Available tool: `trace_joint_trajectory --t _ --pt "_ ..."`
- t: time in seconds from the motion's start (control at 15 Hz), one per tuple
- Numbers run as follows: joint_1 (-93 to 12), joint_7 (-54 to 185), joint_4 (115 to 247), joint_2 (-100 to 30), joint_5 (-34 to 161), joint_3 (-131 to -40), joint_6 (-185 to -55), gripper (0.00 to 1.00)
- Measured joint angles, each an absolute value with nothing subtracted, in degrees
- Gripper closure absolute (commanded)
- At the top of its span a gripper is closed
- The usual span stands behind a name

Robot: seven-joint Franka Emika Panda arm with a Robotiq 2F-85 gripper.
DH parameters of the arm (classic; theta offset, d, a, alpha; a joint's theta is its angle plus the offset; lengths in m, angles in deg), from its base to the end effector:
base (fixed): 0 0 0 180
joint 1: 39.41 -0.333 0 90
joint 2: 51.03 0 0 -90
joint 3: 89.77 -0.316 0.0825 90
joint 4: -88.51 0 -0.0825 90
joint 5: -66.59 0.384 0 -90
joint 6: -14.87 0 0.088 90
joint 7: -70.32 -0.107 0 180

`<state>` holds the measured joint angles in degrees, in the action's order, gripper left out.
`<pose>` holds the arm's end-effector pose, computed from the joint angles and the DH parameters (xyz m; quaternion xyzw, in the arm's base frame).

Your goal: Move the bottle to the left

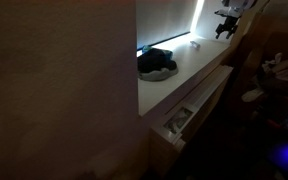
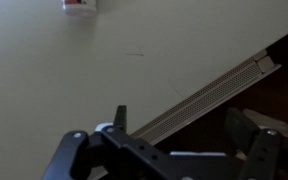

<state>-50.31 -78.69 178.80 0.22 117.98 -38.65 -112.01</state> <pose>0.6173 -0.3415 0.2580 0.2198 0.9720 -0.0038 0.0826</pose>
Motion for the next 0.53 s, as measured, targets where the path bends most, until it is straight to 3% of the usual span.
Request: trace_joint_trajectory --t 0.53 --pt "-71.3 -79.0 186.1 -4.4 142.2 -19.4 -113.5 0.0"
